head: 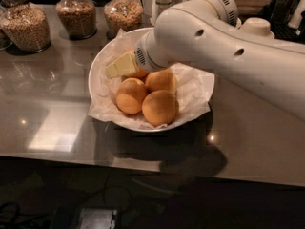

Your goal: Pick orange from white bowl

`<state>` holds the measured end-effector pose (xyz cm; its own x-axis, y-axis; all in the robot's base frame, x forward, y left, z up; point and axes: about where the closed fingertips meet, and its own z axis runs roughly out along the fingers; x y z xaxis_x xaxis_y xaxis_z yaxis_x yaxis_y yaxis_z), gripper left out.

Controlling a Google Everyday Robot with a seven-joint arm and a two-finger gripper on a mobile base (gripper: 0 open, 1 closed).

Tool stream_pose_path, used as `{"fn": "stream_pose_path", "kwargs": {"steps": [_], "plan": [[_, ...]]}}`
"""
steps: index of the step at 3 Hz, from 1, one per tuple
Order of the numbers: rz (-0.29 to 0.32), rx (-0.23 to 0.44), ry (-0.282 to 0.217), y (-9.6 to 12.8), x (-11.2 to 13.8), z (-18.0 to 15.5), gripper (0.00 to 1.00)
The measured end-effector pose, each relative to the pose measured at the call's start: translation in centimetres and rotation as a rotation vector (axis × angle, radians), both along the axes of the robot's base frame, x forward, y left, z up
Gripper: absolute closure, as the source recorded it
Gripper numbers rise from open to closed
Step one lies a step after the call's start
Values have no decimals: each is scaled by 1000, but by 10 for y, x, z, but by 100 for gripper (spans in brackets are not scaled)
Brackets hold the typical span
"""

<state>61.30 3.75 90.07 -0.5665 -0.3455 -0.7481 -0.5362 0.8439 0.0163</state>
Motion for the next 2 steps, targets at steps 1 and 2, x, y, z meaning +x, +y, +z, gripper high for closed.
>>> {"fn": "stream_pose_path", "kwargs": {"steps": [1, 2], "plan": [[-24, 15, 27, 12, 9, -20, 0], [-24, 15, 27, 12, 9, -20, 0]]}}
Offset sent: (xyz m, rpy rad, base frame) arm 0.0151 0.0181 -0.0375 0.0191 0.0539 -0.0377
